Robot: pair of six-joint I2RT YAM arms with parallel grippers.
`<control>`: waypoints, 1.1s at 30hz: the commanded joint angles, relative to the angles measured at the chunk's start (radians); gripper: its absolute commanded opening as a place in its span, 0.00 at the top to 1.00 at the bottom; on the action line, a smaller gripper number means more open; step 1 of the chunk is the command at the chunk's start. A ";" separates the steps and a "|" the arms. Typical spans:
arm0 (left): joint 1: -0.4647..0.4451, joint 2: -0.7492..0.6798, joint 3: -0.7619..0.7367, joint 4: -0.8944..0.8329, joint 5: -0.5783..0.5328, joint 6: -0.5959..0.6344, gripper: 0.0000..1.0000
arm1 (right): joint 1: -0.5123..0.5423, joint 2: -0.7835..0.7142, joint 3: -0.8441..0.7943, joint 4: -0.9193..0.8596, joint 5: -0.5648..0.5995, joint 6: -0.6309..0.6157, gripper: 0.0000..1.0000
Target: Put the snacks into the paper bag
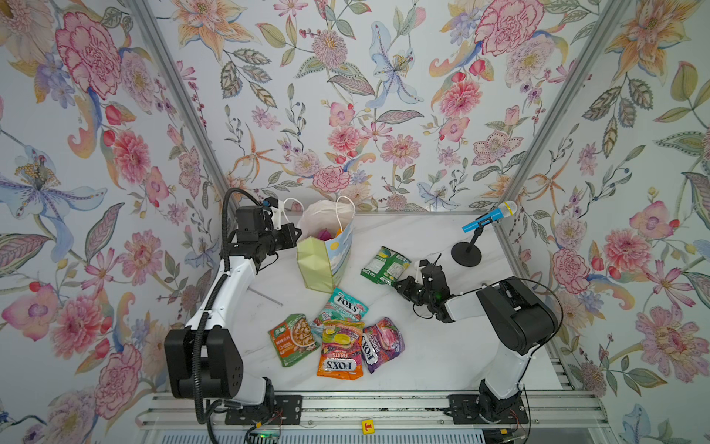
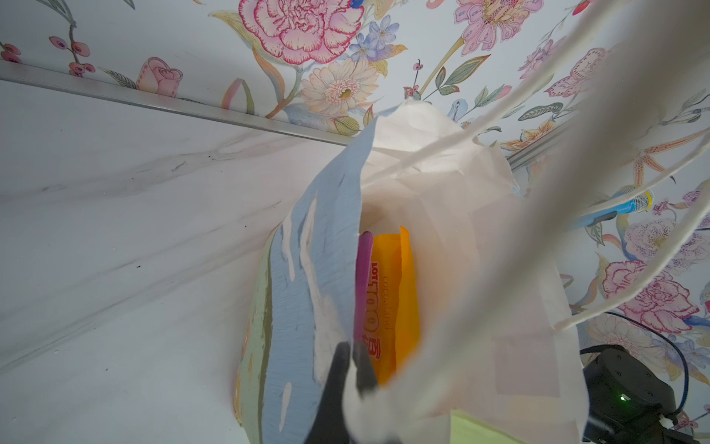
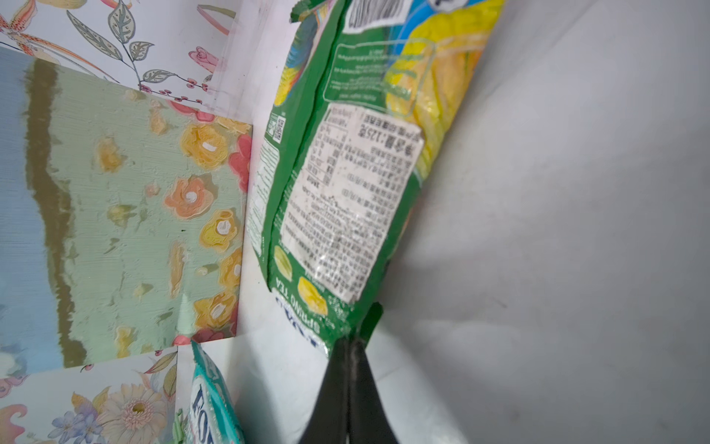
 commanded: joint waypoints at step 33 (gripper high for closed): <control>-0.001 0.028 -0.022 -0.020 0.022 -0.006 1.00 | 0.149 -0.425 0.328 -0.745 0.211 -0.285 0.98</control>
